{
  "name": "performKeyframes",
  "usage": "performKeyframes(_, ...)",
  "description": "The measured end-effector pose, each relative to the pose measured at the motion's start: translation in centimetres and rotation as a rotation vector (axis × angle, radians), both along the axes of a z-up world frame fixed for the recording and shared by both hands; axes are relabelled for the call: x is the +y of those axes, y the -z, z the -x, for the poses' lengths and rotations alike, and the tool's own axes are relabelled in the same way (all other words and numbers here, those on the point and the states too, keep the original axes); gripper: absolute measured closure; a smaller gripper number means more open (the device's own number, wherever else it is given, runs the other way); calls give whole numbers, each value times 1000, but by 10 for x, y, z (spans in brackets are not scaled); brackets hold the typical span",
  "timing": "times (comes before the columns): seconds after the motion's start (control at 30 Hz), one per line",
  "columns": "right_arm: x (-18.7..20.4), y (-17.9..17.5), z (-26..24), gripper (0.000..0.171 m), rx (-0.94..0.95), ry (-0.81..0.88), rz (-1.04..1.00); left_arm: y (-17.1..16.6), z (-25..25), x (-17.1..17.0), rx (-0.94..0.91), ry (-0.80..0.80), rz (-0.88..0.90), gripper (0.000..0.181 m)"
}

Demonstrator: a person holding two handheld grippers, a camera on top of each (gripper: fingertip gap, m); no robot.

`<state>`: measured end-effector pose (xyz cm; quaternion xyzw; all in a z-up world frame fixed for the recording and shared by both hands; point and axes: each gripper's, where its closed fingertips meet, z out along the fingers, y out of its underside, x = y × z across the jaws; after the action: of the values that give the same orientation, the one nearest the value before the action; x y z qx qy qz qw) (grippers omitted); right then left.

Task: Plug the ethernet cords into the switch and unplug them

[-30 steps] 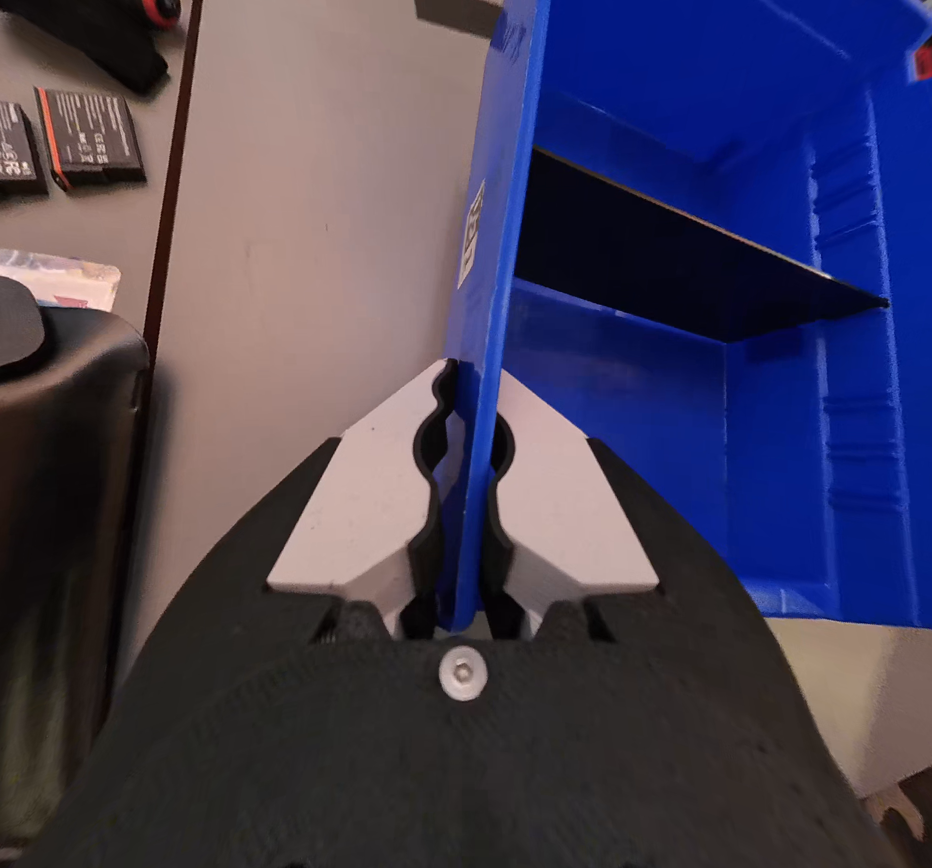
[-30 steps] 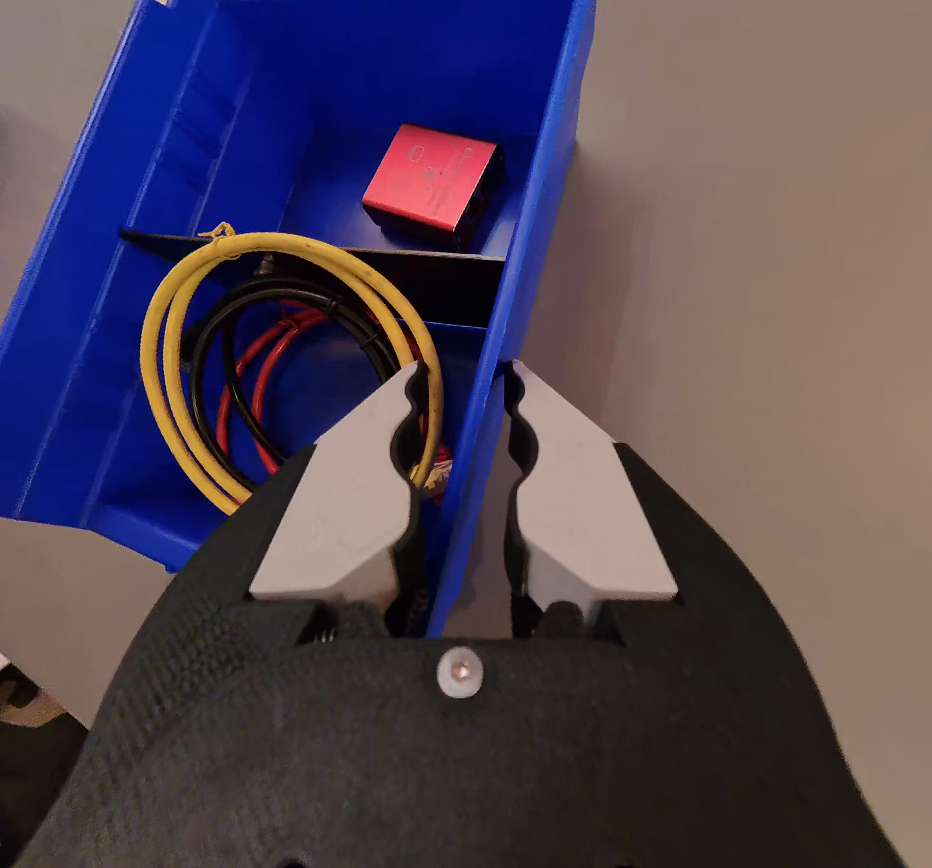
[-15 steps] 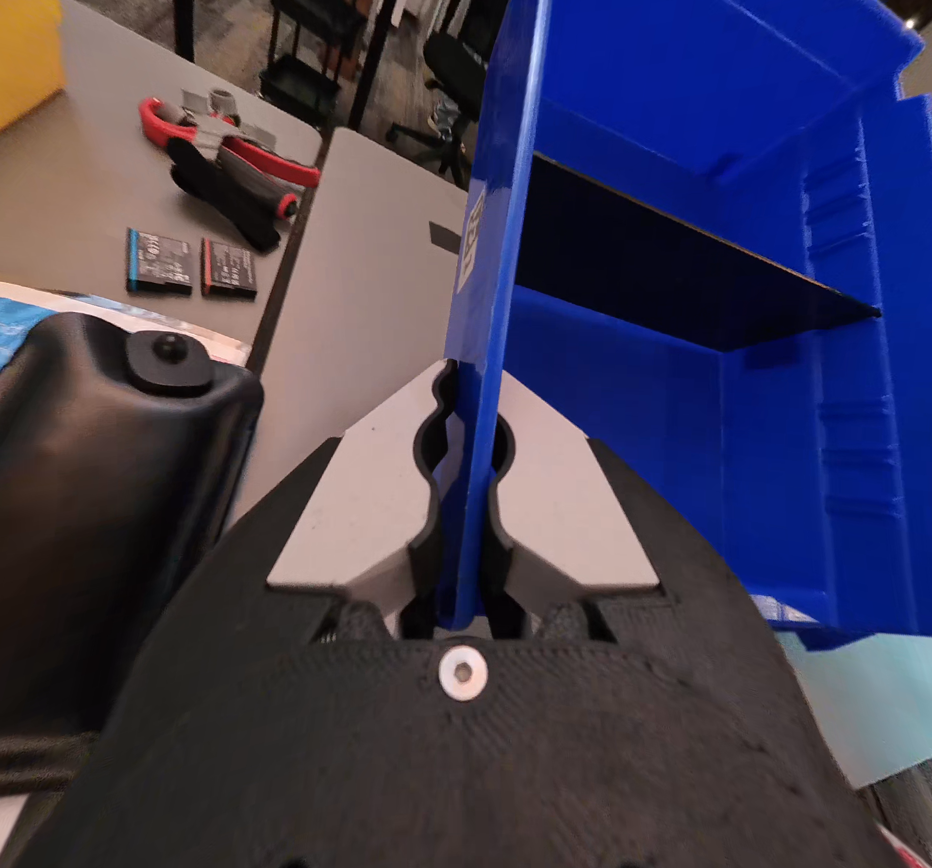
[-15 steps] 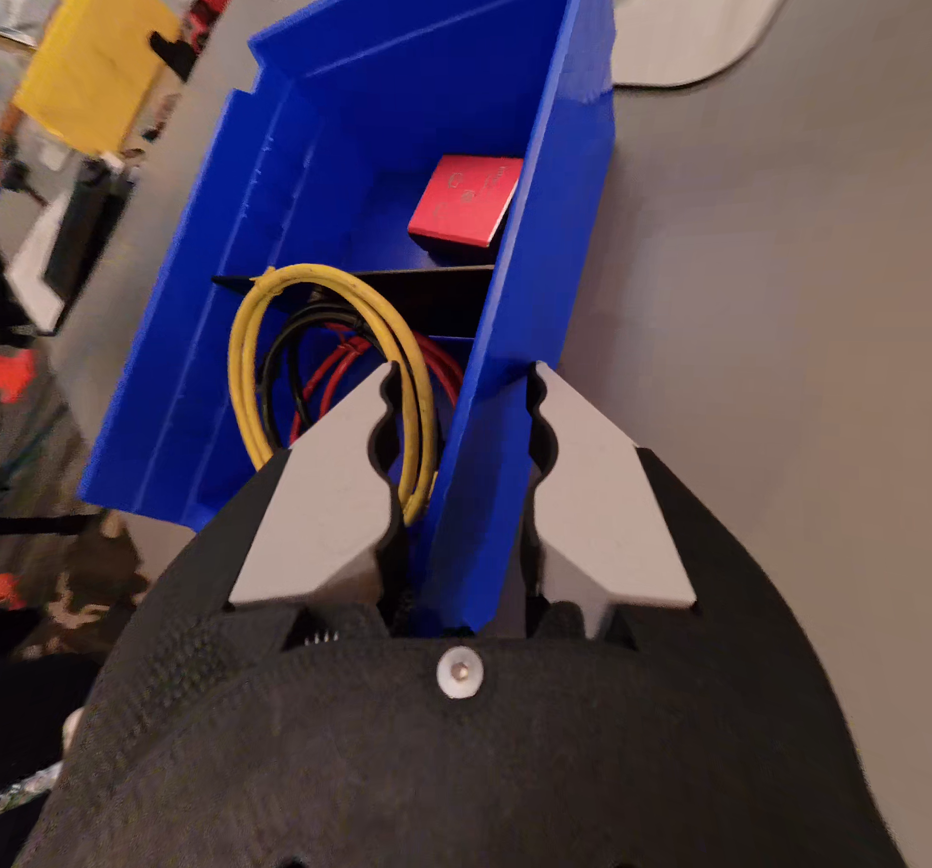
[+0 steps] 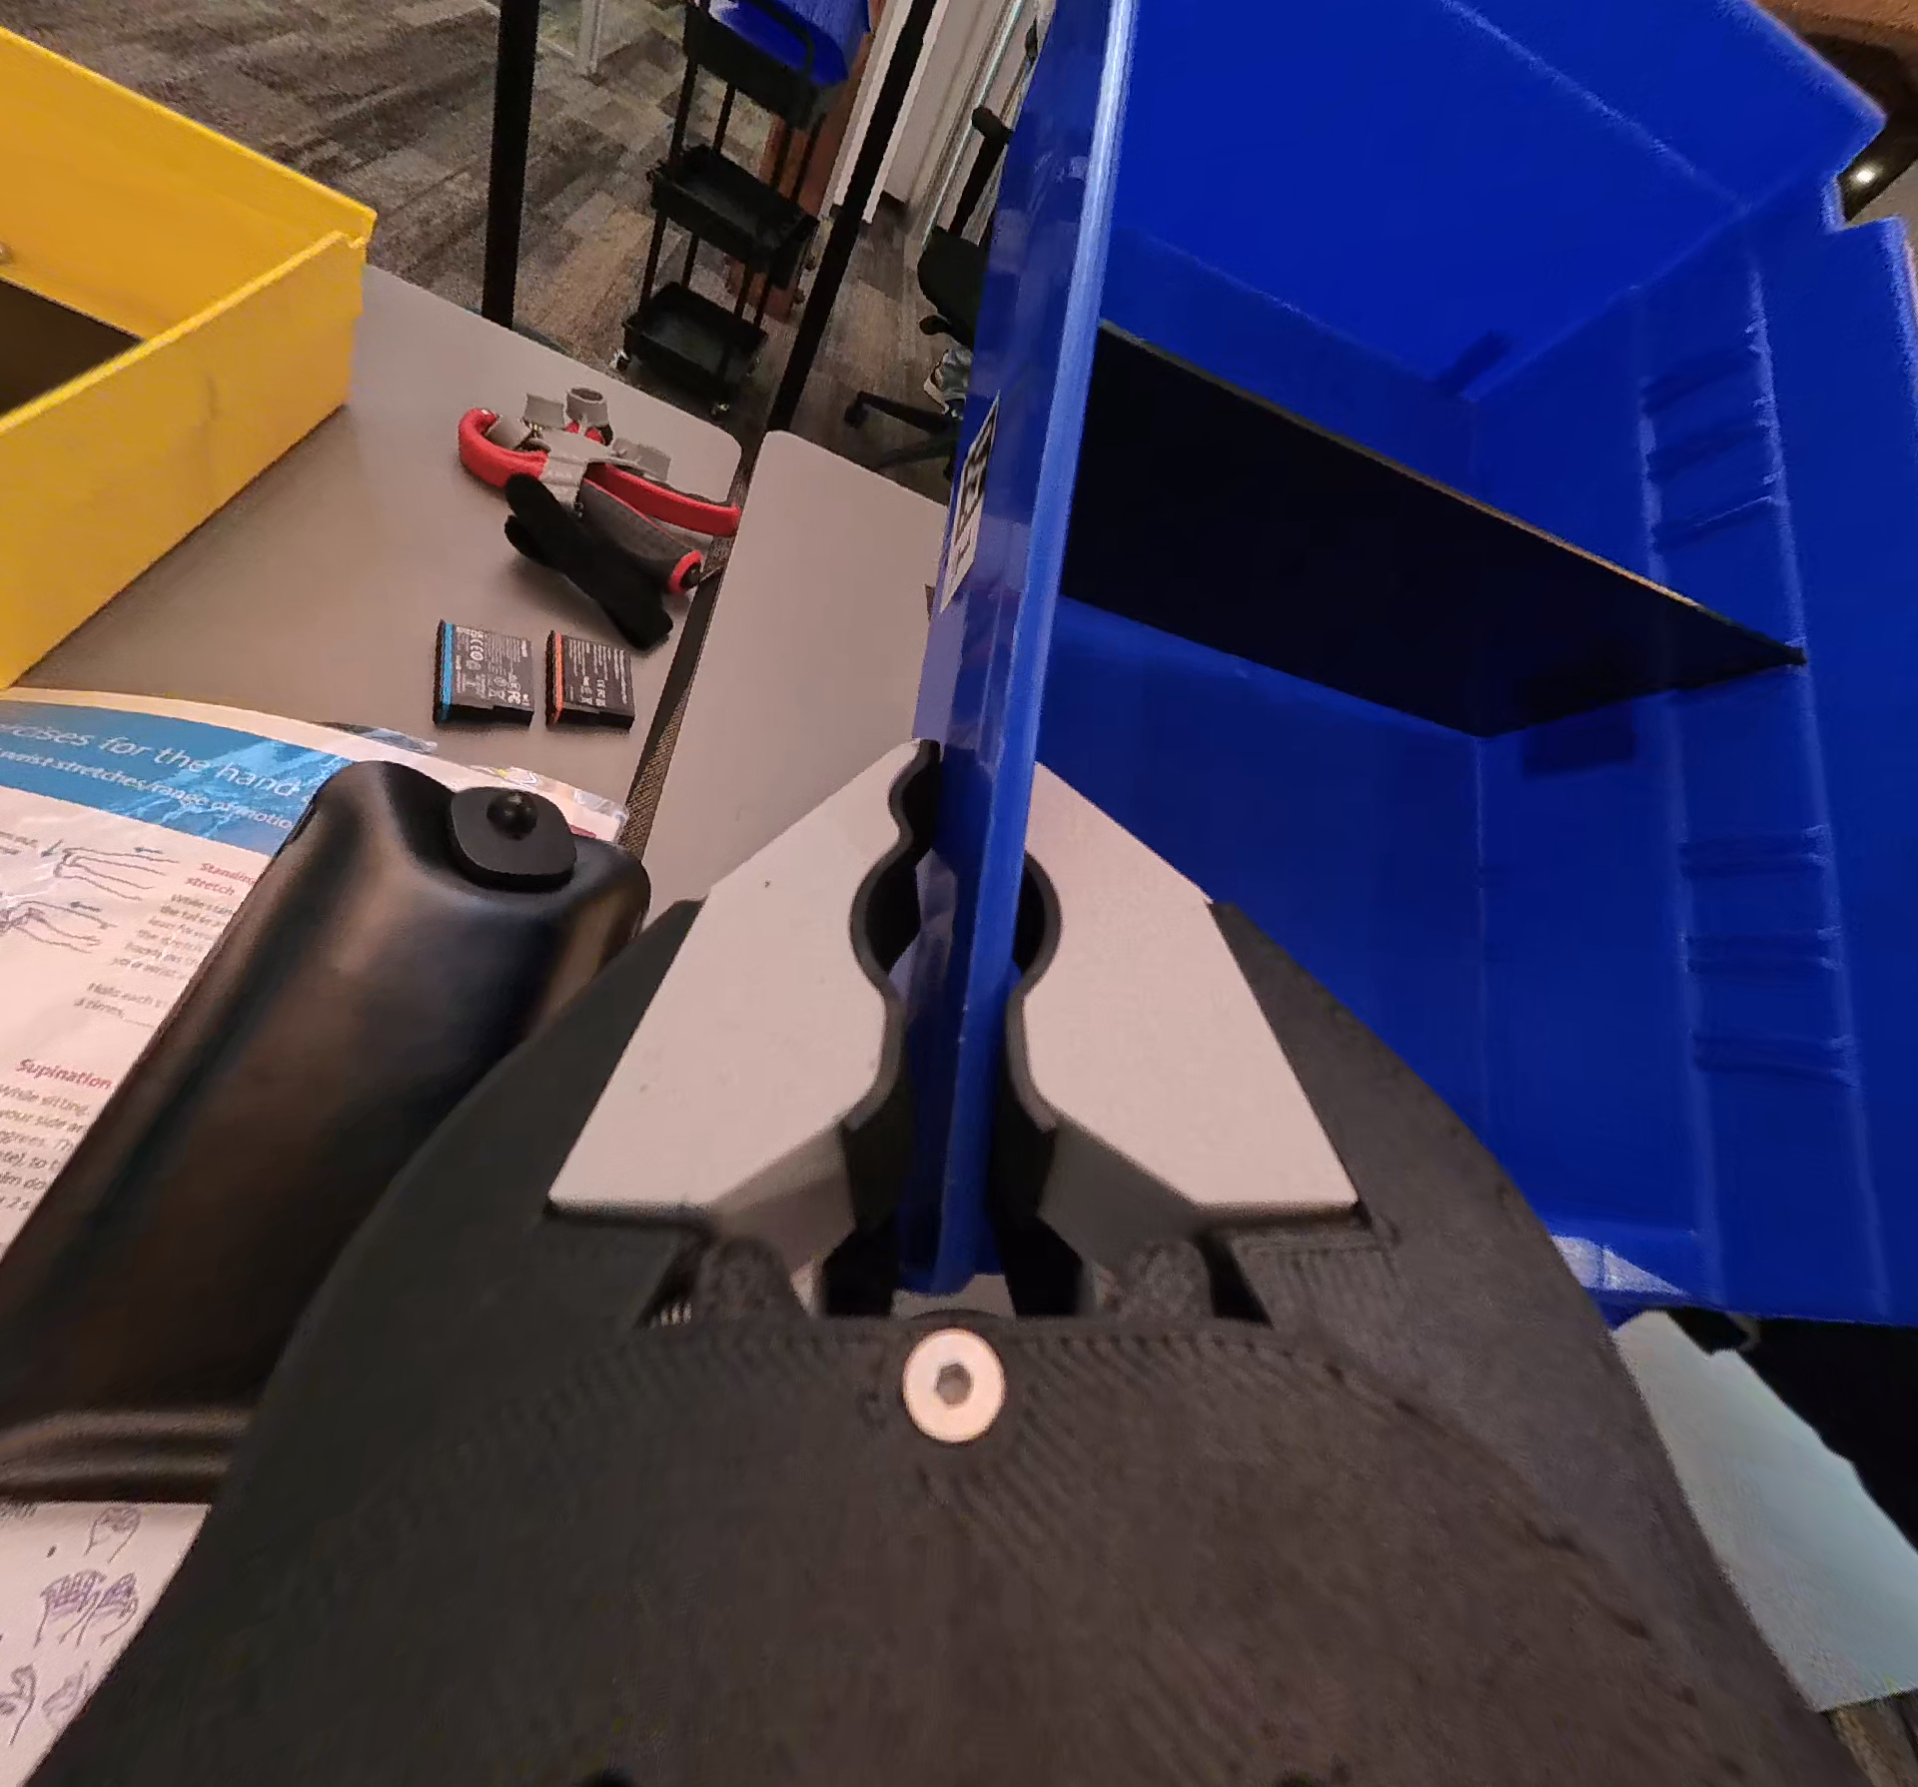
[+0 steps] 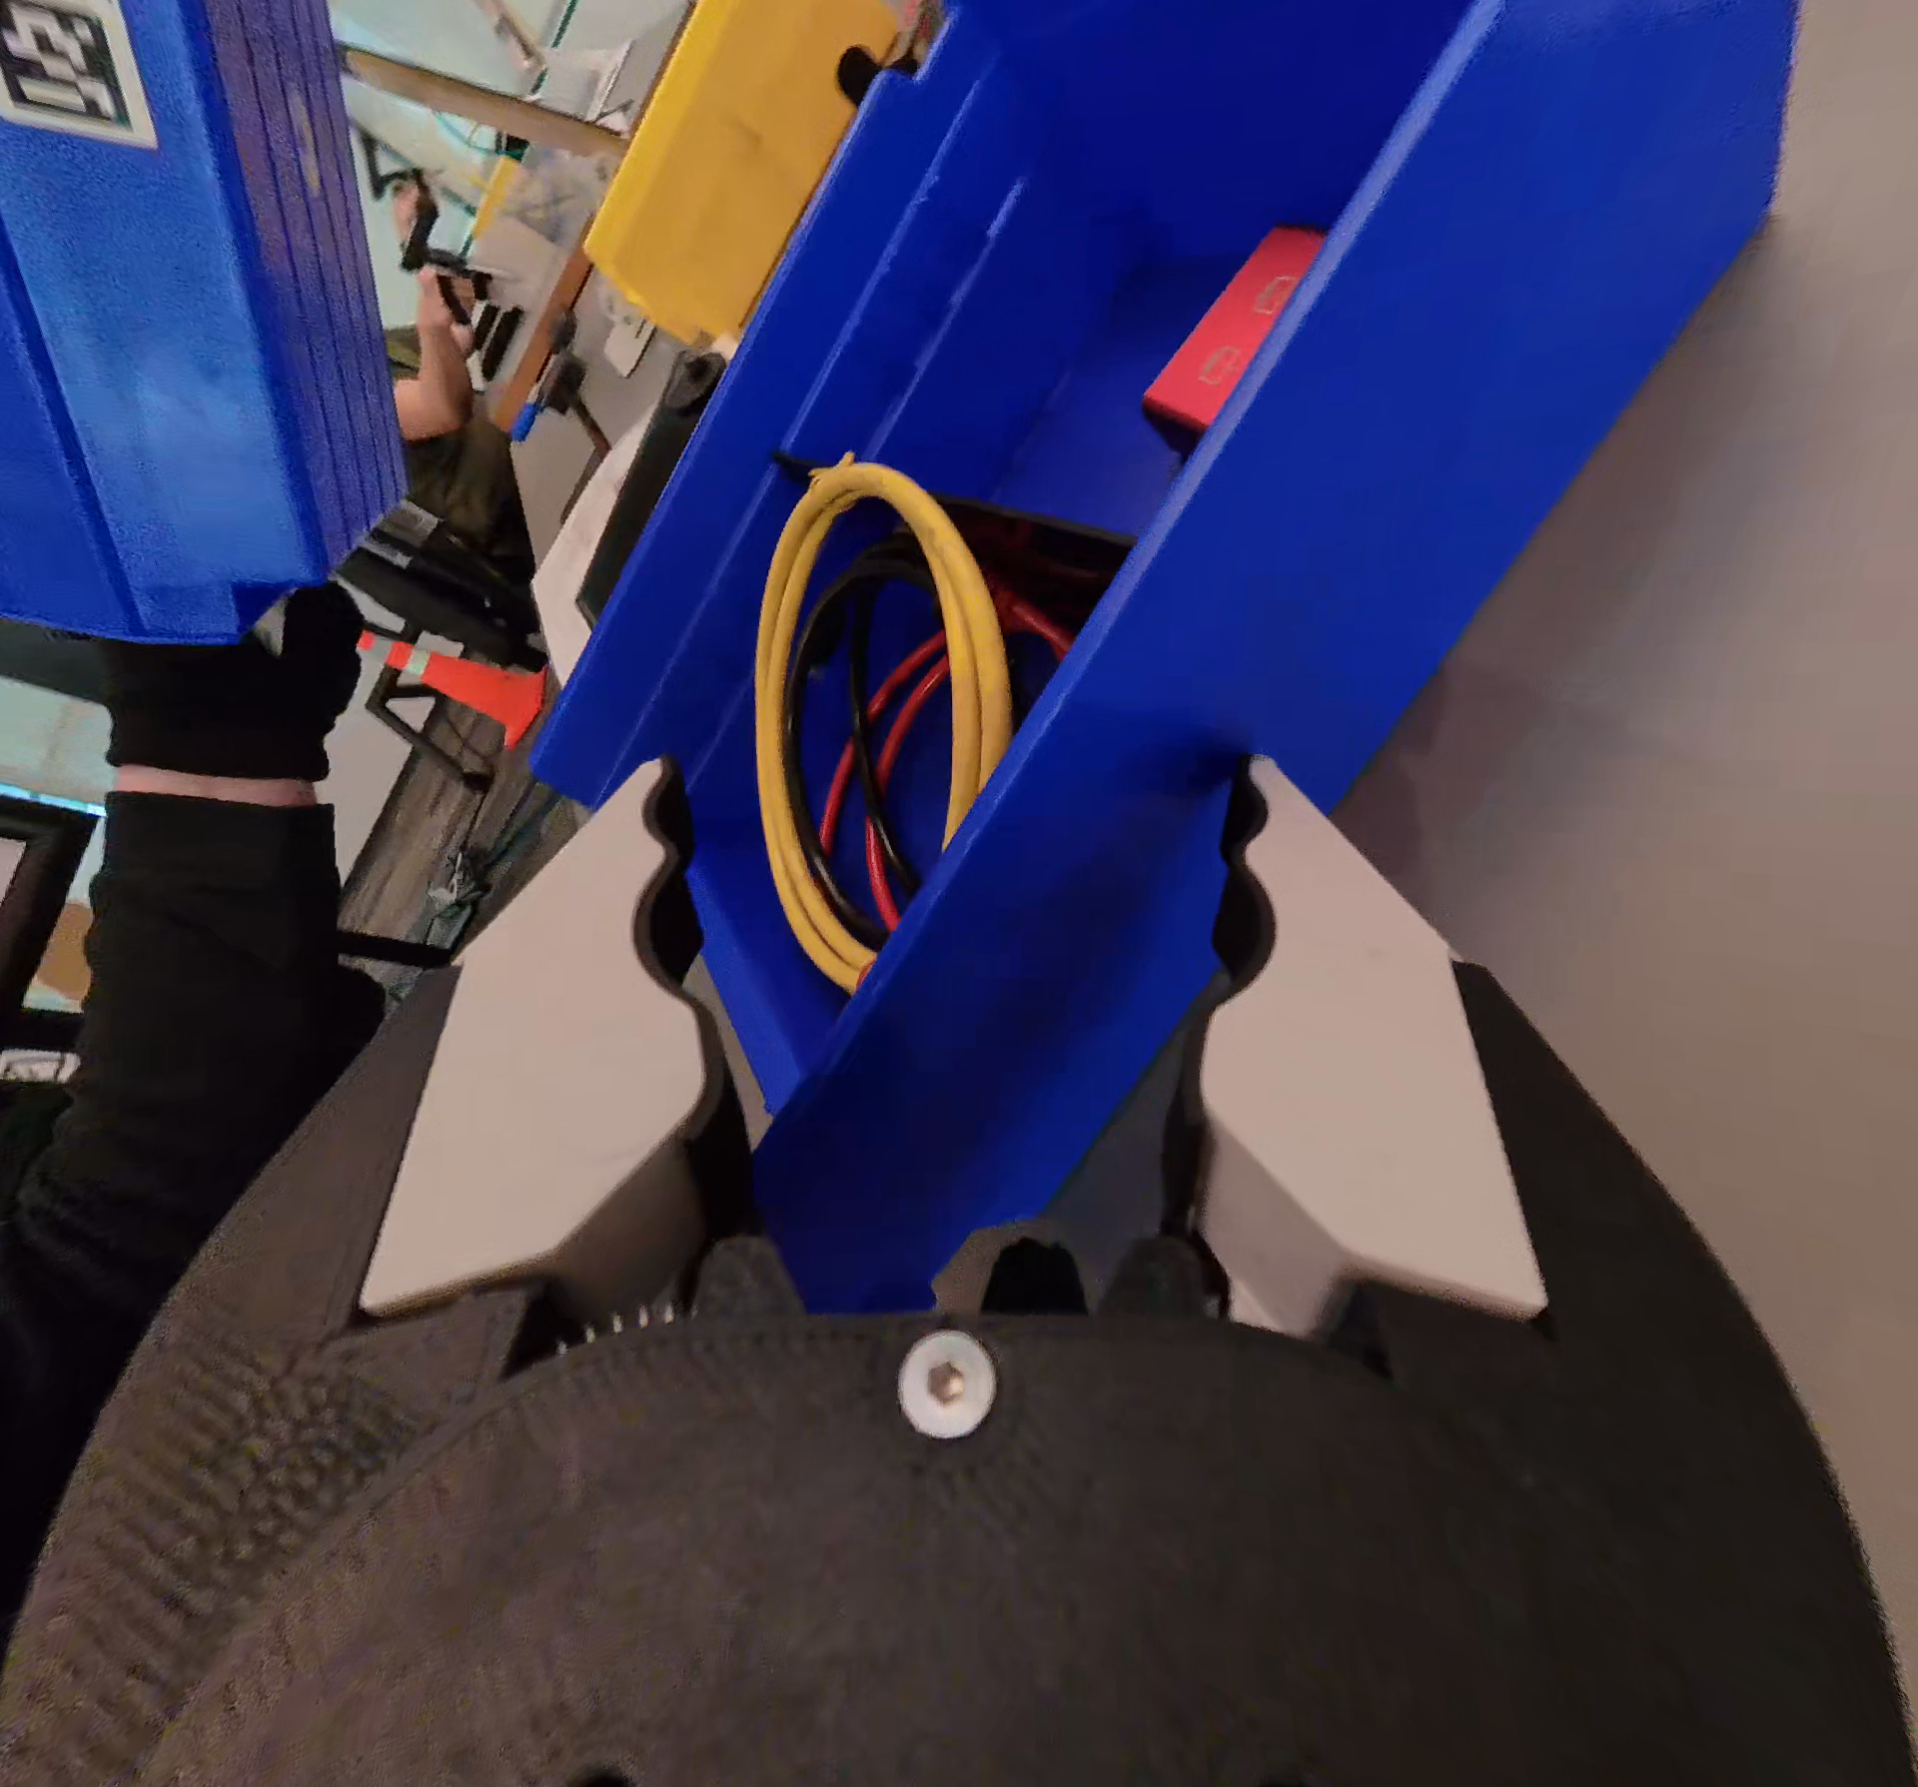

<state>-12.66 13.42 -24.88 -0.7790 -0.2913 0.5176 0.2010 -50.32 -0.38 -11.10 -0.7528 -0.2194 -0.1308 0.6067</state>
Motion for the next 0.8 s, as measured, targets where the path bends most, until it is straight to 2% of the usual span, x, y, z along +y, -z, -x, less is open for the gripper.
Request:
performKeyframes(0.3,-43,-10,123,58,144,-77,124,-20,8,-15,-1,-33,-49,176)
performKeyframes(0.47,-57,-12,166,59,138,-155,105,-27,11,-21,11,-41,-60,176)
performKeyframes(0.63,-44,-32,147,60,157,-160,48,-28,-3,-15,54,-11,-28,176)
performKeyframes(0.8,-21,-69,84,62,207,-135,-31,-26,-57,16,98,122,20,176)
